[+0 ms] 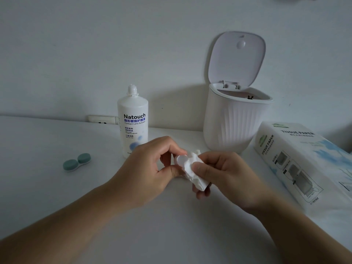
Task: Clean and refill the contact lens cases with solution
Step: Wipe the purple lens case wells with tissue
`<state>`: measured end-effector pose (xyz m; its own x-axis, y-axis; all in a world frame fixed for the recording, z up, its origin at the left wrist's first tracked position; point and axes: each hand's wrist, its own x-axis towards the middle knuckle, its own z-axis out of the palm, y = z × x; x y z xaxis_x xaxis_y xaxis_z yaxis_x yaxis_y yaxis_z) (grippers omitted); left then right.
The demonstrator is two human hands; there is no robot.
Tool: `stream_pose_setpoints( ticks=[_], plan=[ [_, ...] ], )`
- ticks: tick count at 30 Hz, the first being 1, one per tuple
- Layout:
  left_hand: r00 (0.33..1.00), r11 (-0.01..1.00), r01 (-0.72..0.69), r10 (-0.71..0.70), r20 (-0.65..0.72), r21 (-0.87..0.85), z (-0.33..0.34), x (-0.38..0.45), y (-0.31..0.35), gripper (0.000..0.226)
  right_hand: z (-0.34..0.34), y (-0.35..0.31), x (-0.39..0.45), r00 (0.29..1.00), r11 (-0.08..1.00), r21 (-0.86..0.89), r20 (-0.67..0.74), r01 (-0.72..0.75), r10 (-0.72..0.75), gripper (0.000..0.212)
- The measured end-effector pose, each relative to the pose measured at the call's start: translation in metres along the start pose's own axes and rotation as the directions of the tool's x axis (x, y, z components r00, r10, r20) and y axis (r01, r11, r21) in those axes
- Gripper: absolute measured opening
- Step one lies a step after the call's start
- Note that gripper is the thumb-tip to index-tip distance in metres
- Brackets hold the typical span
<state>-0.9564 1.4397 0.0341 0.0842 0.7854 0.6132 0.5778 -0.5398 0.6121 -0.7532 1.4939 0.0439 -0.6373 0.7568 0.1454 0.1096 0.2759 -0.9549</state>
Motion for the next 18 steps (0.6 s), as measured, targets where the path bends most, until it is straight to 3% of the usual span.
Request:
stream_pose_setpoints(
  ticks=[5,9,13,18],
  plan=[
    [0.997,0.998,-0.05,0.052,-0.058,0.025,0.003,-0.003,0.006,0.019,0.003,0.0,0.002,0.998,0.994,0.096,-0.049,0.044,-0.04,0.025],
    [1.0,1.0,-0.021,0.021,-0.004,0.001,-0.001,-0.003,0.002,0.022,0.001,0.002,0.0,1.0,0.998,0.064,-0.009,0.009,-0.009,0.022],
    [0.99,1.0,0.017,-0.015,0.137,-0.017,-0.007,-0.002,0.0,0.025,0.002,0.003,-0.001,0.996,0.998,-0.061,0.084,-0.028,0.033,0.023],
    [0.994,0.996,0.066,-0.06,0.092,-0.058,-0.008,0.001,0.002,0.027,0.004,0.001,0.0,0.999,0.999,0.013,0.021,-0.037,0.037,0.011]
  ],
)
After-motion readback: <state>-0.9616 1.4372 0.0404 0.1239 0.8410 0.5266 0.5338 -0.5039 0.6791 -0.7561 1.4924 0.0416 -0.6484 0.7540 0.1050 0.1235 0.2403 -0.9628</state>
